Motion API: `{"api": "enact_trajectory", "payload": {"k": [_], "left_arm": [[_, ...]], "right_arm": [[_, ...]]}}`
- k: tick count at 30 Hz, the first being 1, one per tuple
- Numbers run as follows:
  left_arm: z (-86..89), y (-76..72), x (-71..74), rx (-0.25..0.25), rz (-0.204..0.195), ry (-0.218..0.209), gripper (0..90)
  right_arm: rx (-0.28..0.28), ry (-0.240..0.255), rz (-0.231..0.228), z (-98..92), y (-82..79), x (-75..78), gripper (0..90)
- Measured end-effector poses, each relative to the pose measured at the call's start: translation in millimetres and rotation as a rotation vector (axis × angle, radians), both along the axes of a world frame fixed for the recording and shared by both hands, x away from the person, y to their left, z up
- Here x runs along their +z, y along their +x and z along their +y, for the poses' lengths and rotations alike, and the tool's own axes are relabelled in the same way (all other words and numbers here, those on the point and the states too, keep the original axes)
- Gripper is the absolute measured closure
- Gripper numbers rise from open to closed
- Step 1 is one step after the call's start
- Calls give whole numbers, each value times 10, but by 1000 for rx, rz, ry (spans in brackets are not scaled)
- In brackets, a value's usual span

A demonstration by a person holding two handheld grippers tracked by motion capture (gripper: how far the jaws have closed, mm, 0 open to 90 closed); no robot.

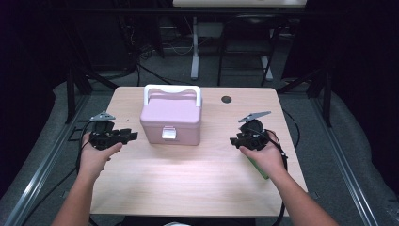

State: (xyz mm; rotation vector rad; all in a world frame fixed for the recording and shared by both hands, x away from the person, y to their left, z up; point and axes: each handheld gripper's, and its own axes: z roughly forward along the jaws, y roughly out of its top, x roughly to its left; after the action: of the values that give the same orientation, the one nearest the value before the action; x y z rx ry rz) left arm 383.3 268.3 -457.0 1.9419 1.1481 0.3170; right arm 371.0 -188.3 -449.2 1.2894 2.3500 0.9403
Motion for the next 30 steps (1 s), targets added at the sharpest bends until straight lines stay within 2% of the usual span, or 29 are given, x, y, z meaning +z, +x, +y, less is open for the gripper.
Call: {"api": "enact_trajectory", "payload": {"k": [2, 8, 10, 13, 16, 19, 24, 27, 30], "left_arm": [[9, 29, -11, -13, 13, 1, 602], [61, 126, -53, 0, 2, 1, 602], [83, 158, -63, 1, 0, 15, 602], [104, 228, -89, -7, -6, -15, 602], [100, 295, -121, 7, -18, -5, 614], [91, 361, -166, 12, -11, 22, 633], [63, 441, -248, 26, -34, 49, 686], [65, 489, -288, 37, -39, 37, 707], [63, 546, -331, 57, -36, 31, 719]], "right_arm": [[4, 6, 4, 50, 35, -37, 618], [16, 12, 22, 198, 143, -116, 587], [18, 12, 16, 242, 164, -124, 590], [28, 24, 0, 330, 197, -131, 614], [36, 17, -20, 425, 240, -147, 608], [27, 23, -24, 491, 282, -158, 606], [5, 35, -32, 574, 396, -188, 619], [-11, 58, -30, 604, 468, -223, 624], [-20, 62, -24, 638, 533, -280, 624]]}}
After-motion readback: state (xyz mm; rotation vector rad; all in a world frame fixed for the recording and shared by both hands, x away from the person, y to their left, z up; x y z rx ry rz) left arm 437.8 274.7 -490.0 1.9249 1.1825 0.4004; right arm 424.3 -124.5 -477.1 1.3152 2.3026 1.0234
